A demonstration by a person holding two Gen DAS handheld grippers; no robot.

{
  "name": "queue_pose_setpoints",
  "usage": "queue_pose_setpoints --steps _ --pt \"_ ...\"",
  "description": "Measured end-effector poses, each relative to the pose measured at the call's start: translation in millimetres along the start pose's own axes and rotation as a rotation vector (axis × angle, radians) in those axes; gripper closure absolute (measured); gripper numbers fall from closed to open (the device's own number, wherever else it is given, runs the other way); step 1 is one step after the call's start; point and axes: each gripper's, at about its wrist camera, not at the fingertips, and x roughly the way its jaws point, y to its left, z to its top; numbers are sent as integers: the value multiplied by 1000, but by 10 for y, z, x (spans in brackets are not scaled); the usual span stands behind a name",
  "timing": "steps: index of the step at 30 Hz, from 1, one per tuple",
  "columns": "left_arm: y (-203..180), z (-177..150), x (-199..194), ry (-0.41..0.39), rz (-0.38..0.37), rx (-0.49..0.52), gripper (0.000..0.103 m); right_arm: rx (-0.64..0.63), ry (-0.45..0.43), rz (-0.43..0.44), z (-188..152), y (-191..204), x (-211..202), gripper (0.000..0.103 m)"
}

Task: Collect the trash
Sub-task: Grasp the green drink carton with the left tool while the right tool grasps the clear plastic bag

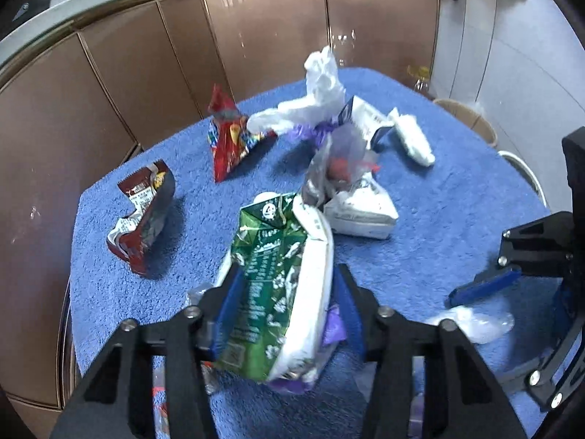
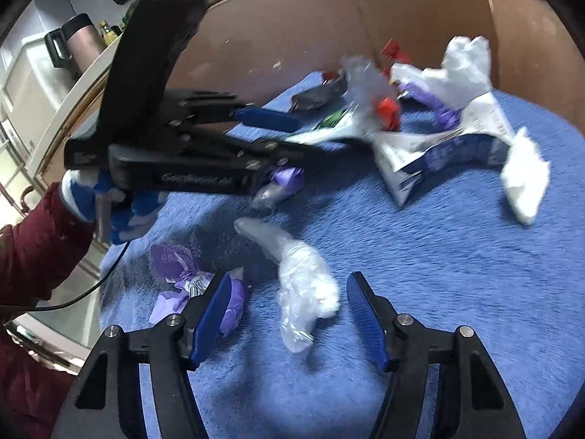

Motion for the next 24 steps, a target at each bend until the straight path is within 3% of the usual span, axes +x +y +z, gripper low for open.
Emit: queue_pose_setpoints --steps 6,8,12,15,24 --pt "13 15 50 14 17 17 71 -20 13 6 -6 80 20 61" --pt "15 28 70 18 30 21 75 -21 25 2 -2 69 83 72" --pt "52 63 74 15 69 20 86 -20 36 -6 -36 82 79 73" --pt "113 93 21 -9 81 -1 89 2 20 -6 -52 99 58 73" --pt "258 145 -640 -133 131 -85 89 38 -78 -39 -119 149 -341 74"
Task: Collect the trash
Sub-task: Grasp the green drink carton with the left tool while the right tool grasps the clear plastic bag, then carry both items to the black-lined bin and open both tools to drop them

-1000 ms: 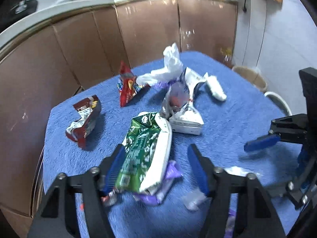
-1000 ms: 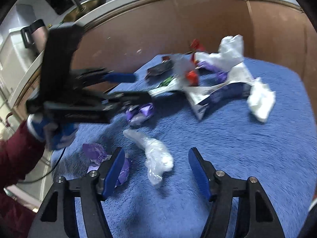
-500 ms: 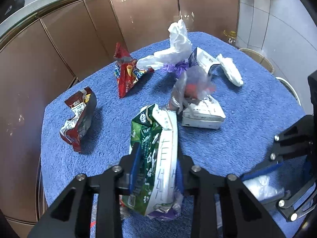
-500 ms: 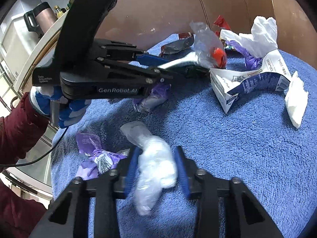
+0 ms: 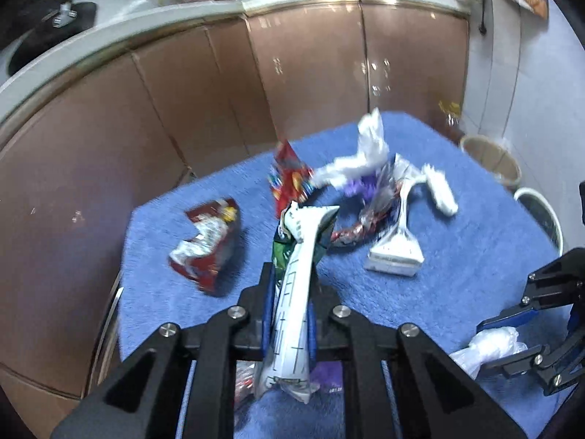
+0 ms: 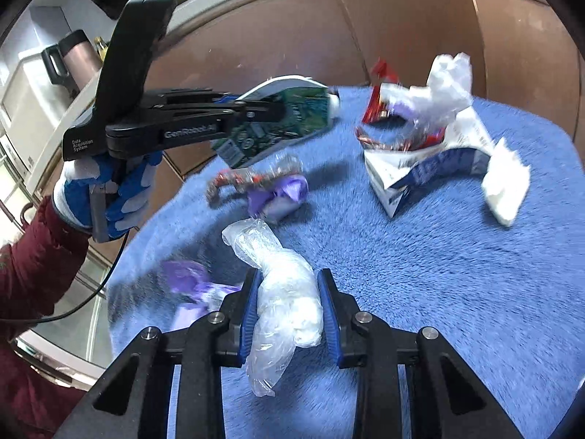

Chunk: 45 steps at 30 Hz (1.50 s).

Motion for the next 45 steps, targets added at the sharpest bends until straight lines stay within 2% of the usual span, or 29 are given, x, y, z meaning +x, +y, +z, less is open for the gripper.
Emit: queue_pose_setpoints --steps 6,9,14,19,21,24,27,30,33,39,45 --pt "33 68 -648 -89 31 -28 89 7 -101 -31 -25 190 -509 74" --pt "-43 126 -930 -121 17 -35 89 31 -161 -65 -132 225 -791 74" --pt "-416 359 -1188 -171 -56 -16 89 118 -263 -161 -299 82 -1375 74" --pt "-1070 679 -1213 -203 -173 33 89 235 -353 -341 -561 -256 -1979 74" --pt "-1419 827 -1107 -200 -232 59 89 287 -379 -469 -740 -474 -2263 74" --pt "-1968 1004 -885 -179 -314 102 89 376 -403 -597 -999 -804 -2582 74" --pt "-2536 1142 -636 -147 -399 146 89 466 -405 -704 -1237 -1157 -2766 74" --pt "-3119 1260 -357 -118 -453 199 89 547 -396 -776 -1494 -1477 -2885 74" --pt "-3624 1337 -62 -68 -513 233 89 614 -377 -820 -1660 -1831 -2887 73" --pt "-4403 1376 508 35 -566 274 89 699 -310 -874 -1939 -2390 -2802 73" --pt "-4890 1324 932 118 -587 280 88 759 -273 -884 -2118 -2746 -2702 71"
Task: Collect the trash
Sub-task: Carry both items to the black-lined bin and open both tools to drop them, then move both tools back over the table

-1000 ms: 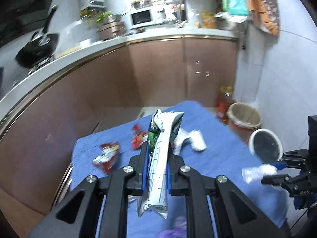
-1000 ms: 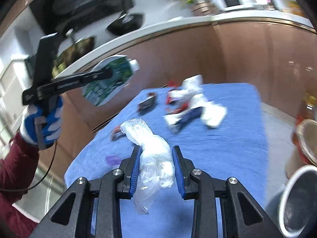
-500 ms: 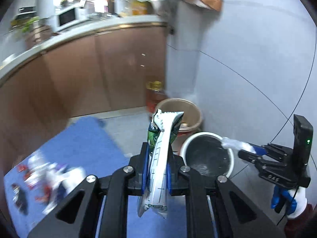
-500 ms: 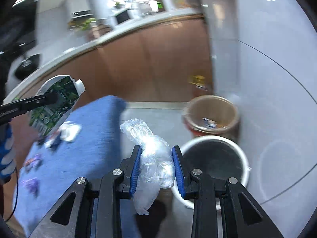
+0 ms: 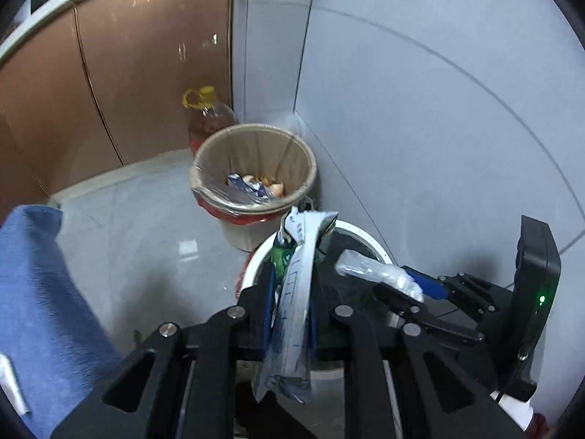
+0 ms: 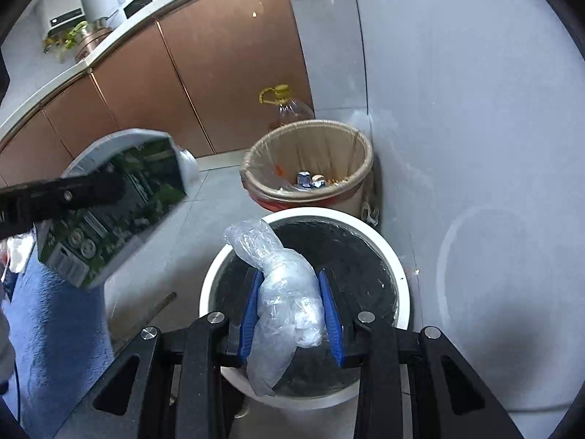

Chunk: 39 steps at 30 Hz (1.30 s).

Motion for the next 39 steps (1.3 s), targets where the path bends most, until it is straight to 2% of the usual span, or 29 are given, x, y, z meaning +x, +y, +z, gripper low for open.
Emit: queue_pose_setpoints --steps 2,5,6,12,14,17,21,25,28,32,35,39 --pt "-26 -3 70 3 -9 1 87 -5 2 -14 -5 -30 42 66" --pt "-42 23 116 0 -25 -14 77 -10 2 -38 3 -48 65 54" --pt "-35 33 108 -10 -30 -22 74 -11 0 -45 -5 -43 45 53" --pt "6 36 -170 -71 -42 -45 73 -13 -29 -64 -1 -4 -105 47" --pt "64 18 -331 -96 -36 -61 73 -10 -55 -63 12 43 -233 38" --pt "173 -51 -707 -164 -20 -94 73 -19 -116 -53 63 165 -494 29" --pt "287 -191 -1263 -257 22 -115 73 -66 -219 -46 112 459 -988 23" --pt "386 -435 -1873 -337 76 -112 73 -139 -346 -50 132 850 -1582 1" --pt "480 -665 -2343 -371 121 -114 73 -180 -418 12 123 1127 -1996 0" --pt "648 -1030 -2958 -433 213 -128 57 -225 -480 82 95 1470 -2426 0" --pt "833 -1369 -3404 -468 279 -137 57 -263 -513 127 68 1716 -2655 0" --pt "1166 -1741 -3831 -472 345 -169 57 -300 -522 217 16 2032 -2852 0"
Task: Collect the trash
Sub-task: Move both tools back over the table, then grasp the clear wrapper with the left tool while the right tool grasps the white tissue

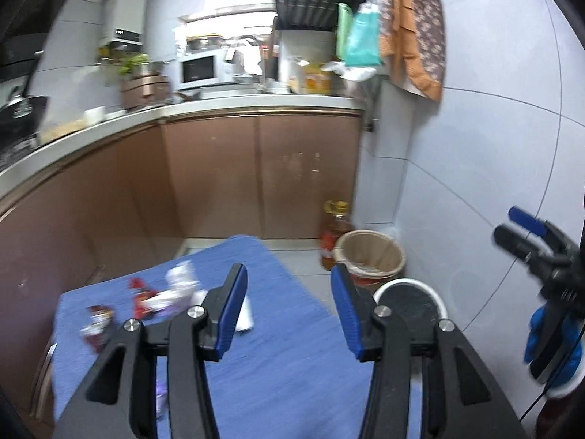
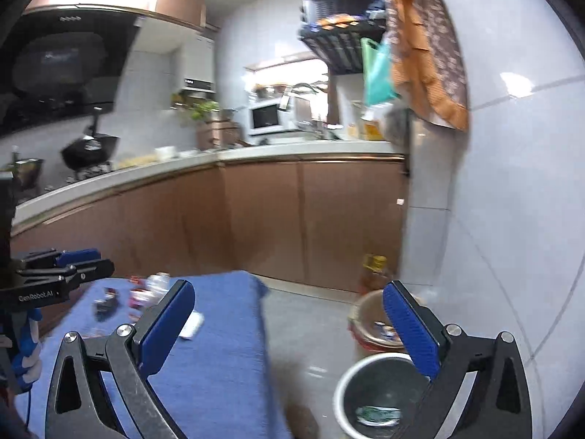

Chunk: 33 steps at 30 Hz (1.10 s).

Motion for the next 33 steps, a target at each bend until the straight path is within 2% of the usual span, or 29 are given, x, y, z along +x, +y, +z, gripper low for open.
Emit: queue_pose_setpoints --steps 4,6,12,16,24,33 --pt "464 -113 -201 21 57 -21 57 -18 14 60 72 266 94 0" --pt "652 -162 -240 36 76 -29 57 -24 48 99 66 391 240 0" --pt "1207 -274 -25 83 100 -83 57 -11 148 203 -22 624 744 0" --pt "1420 -394 268 134 77 -84 57 10 212 260 -132 668 1102 0" --pt "1574 -702 1108 307 3 -76 57 23 341 351 -511 917 1788 7" --pt "1705 -836 1719 402 -61 -77 58 38 420 404 -750 1039 2211 15"
